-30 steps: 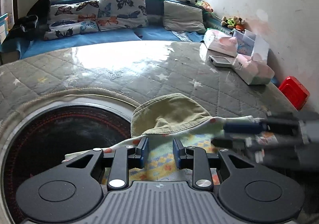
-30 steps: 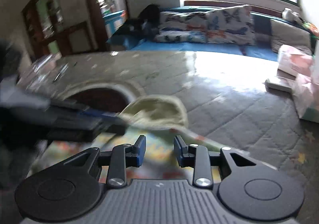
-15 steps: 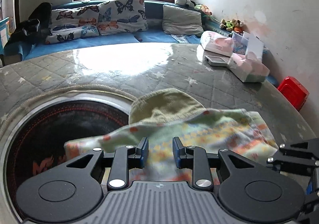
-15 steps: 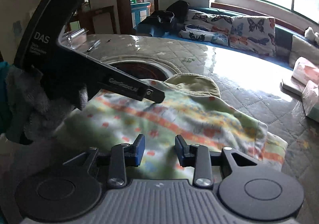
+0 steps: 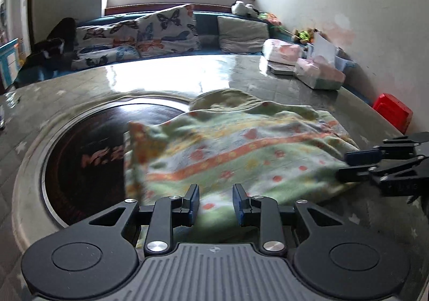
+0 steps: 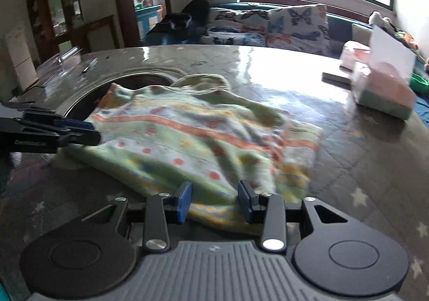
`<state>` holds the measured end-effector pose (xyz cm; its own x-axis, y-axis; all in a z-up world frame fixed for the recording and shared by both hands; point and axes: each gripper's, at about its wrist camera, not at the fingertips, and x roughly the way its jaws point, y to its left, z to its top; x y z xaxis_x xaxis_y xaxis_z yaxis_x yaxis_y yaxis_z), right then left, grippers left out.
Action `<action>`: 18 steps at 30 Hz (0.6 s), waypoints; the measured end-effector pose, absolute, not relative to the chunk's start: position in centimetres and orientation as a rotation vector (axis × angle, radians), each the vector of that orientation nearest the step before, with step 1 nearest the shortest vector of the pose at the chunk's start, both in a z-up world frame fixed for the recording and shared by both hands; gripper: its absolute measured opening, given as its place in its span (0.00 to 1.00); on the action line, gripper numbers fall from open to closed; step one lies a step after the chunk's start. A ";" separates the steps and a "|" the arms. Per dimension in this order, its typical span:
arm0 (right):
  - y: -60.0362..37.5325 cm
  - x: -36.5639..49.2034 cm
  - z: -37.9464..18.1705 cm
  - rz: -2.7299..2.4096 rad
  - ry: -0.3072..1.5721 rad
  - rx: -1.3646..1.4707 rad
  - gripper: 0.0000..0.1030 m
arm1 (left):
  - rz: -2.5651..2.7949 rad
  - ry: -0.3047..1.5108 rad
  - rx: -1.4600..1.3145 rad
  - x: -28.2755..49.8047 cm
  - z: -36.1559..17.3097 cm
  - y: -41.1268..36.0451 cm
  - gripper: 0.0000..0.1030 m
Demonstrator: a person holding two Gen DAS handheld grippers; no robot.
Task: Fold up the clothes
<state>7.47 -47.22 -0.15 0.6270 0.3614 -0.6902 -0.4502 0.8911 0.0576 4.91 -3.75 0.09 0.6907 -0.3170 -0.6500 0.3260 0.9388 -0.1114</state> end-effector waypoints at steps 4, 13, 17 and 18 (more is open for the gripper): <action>-47.8 7.4 0.6 0.454 0.746 -0.123 0.37 | -0.323 0.730 -0.028 5.1 0.4 -2.5 0.29; -47.0 10.5 -0.3 0.456 0.747 -0.059 0.37 | -0.300 0.741 -0.071 8.3 0.9 -2.2 0.29; -47.6 11.2 -0.3 0.439 0.756 -0.042 0.37 | -0.270 0.762 -0.072 10.8 0.5 -1.6 0.29; -47.7 11.5 -0.2 0.435 0.754 -0.044 0.37 | -0.261 0.767 -0.072 11.4 0.3 -1.4 0.29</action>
<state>11.48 -47.69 -0.19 0.6448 0.3663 -0.6709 -0.3973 0.9104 0.1152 11.35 -1.43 0.28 0.6892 -0.2593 -0.6766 0.2072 0.9653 -0.1590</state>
